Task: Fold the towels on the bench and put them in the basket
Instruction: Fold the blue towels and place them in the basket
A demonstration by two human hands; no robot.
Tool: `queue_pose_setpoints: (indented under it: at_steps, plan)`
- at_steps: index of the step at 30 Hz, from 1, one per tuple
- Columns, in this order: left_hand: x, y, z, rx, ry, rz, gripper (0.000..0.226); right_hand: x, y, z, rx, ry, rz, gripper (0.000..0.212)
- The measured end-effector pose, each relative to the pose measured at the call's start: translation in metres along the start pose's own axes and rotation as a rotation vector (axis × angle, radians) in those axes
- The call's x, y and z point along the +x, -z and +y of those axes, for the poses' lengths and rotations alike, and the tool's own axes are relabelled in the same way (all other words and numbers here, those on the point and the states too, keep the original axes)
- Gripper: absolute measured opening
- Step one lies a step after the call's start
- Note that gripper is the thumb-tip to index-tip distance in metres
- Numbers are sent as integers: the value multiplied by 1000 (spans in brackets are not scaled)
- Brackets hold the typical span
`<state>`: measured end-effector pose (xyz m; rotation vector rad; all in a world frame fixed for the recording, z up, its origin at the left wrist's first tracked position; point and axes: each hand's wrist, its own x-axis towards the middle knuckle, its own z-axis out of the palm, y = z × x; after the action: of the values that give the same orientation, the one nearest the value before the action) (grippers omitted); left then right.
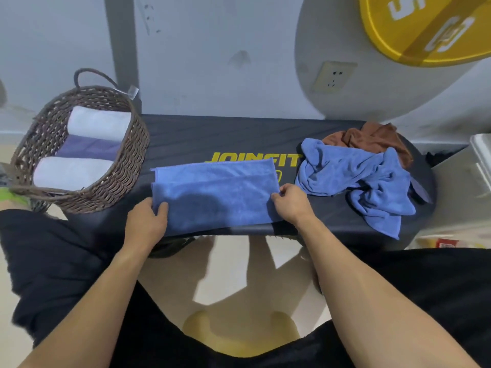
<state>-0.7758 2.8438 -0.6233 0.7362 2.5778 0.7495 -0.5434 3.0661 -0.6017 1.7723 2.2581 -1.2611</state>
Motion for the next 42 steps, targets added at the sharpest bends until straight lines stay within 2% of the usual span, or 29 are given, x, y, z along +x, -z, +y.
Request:
queue_pose_setpoints:
  at_steps: [2,5,7,10,14,17,23,28,31,32,34,35,37,40,42]
  plan:
    - [-11,-3,-3,33,10,-15,24,1,4,5,-2,-80,-42,21]
    - [-19,-2,-8,31,4,-37,26,1,14,9,276,-257,-194,16]
    - [-18,1,-6,14,-20,-46,27,2,16,8,305,-261,-242,27]
    - [-8,5,-1,-61,-18,-69,30,0,9,3,168,-107,-166,29]
    - [7,10,1,-175,-46,-22,30,0,6,-3,305,-9,-21,27]
    - [19,10,4,-212,21,-21,35,3,5,-6,335,-30,23,19]
    - [33,7,8,-223,170,-61,37,11,-4,-8,248,-81,76,29]
    - [41,8,8,-175,135,-41,43,13,-8,-5,213,-114,148,25]
    - [38,13,15,-137,131,-14,50,12,-7,-3,34,-111,154,35]
    - [34,16,18,-130,130,18,46,12,-3,-2,-39,-118,136,42]
    - [18,20,27,-66,166,140,20,12,4,-3,-136,-175,70,50]
    - [7,17,31,13,153,231,20,11,8,-4,-164,-210,35,50]
    - [-21,-2,45,173,-54,305,34,9,10,-8,-215,-243,5,51]
    - [-50,-44,72,220,-427,188,40,4,1,-13,-252,-224,18,51]
    - [-51,-63,82,288,-463,53,49,2,-7,-16,-227,-219,14,49]
